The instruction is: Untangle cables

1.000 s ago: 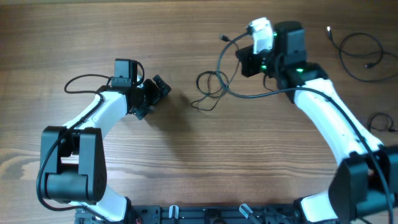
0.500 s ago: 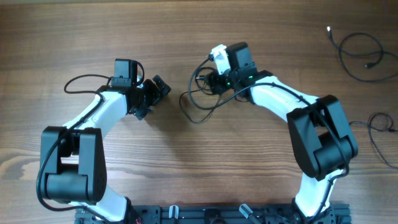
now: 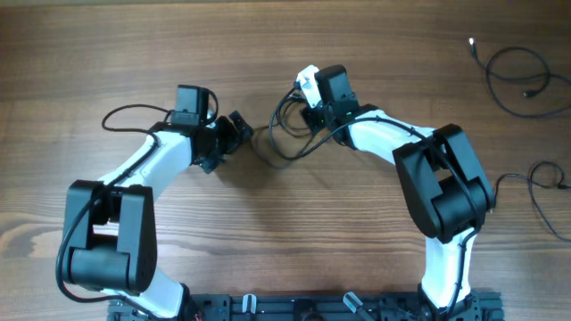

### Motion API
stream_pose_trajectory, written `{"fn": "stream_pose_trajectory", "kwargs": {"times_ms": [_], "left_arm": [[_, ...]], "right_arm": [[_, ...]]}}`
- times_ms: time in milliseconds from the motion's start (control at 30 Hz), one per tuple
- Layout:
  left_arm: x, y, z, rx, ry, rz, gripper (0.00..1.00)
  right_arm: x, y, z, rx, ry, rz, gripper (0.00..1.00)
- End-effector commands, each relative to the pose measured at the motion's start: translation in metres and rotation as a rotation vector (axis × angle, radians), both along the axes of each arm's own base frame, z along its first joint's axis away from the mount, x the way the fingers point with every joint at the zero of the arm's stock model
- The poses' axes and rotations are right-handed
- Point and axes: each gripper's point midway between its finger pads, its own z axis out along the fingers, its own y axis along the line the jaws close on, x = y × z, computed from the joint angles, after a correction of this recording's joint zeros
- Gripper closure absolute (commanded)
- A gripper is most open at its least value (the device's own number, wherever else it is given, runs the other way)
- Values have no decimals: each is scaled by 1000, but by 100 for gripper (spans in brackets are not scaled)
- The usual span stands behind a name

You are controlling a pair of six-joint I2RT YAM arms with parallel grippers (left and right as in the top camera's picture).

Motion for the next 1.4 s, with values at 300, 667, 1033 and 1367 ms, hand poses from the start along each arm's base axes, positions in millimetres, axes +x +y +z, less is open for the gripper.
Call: {"fn": "stream_pose_trajectory", "kwargs": {"times_ms": [300, 667, 1033, 1367], "left_arm": [[-16, -37, -7, 108, -22, -123, 0], [-11, -64, 0, 88, -93, -184, 0], [-12, -66, 0, 88, -93, -190, 0], [-12, -66, 0, 88, -93, -190, 0]], "right_arm": [[92, -260, 18, -81, -236, -462, 96], [95, -338, 68, 17, -252, -611, 38], [-8, -307, 414, 156, -818, -566, 1], [-132, -235, 438, 460, -777, -405, 0]]}}
